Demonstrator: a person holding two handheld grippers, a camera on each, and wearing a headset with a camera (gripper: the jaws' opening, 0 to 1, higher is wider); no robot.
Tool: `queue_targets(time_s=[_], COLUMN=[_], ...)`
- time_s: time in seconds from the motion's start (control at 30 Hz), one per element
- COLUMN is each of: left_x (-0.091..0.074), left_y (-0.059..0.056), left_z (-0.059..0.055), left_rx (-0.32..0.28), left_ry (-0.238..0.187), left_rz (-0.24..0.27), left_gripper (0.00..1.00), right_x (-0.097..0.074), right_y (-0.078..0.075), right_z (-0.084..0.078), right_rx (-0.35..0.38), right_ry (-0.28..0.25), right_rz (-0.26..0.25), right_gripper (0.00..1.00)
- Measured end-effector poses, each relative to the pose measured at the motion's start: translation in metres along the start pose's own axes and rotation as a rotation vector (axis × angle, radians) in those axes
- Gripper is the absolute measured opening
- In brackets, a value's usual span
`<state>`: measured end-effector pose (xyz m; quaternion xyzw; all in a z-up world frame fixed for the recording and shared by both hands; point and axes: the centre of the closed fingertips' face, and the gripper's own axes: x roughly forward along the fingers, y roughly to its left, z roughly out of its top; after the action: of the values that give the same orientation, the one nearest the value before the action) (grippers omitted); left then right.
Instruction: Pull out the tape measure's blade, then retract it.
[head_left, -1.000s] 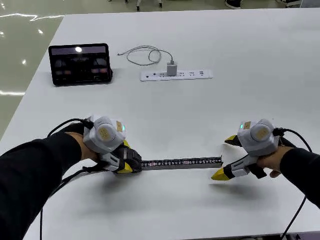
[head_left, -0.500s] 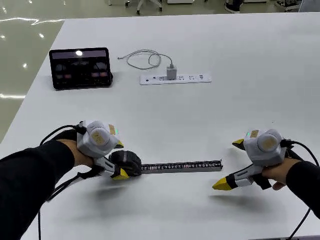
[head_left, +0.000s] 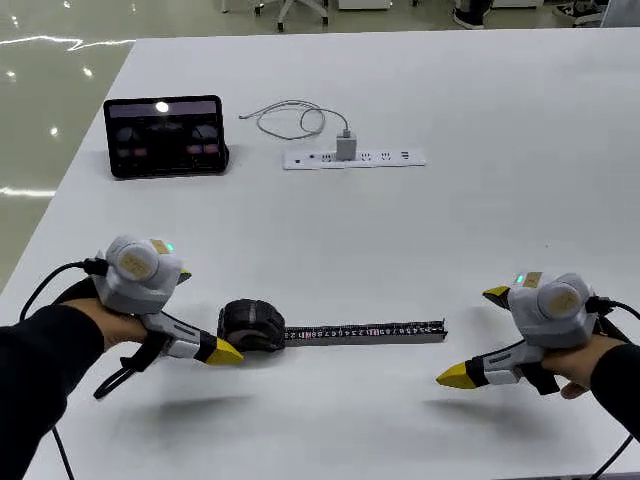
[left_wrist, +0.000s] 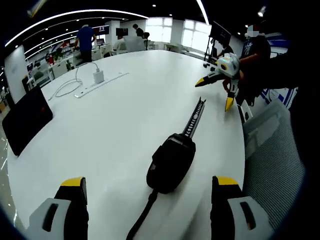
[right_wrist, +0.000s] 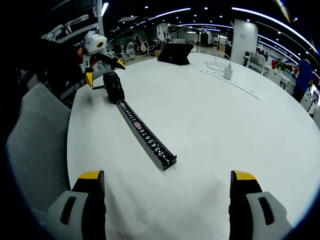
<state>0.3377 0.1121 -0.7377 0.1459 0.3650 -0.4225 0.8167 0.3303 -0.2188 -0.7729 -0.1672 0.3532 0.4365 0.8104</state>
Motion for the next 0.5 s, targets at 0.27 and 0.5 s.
queue_targets(time_s=[0.27, 0.5], left_x=[-0.022, -0.043], left_y=[0.005, 0.000], left_z=[-0.022, -0.045], left_rx=[-0.103, -0.183], left_ry=[-0.059, -0.096], left_rz=[0.083, 0.147], left_gripper=[1.00, 1.00], right_x=[-0.020, -0.039], right_y=[-0.003, 0.001], right_z=[-0.001, -0.011], right_rx=[0.035, 0.059], right_ry=[-0.043, -0.074], right_rz=[-0.060, -0.099], right_gripper=[1.00, 1.00])
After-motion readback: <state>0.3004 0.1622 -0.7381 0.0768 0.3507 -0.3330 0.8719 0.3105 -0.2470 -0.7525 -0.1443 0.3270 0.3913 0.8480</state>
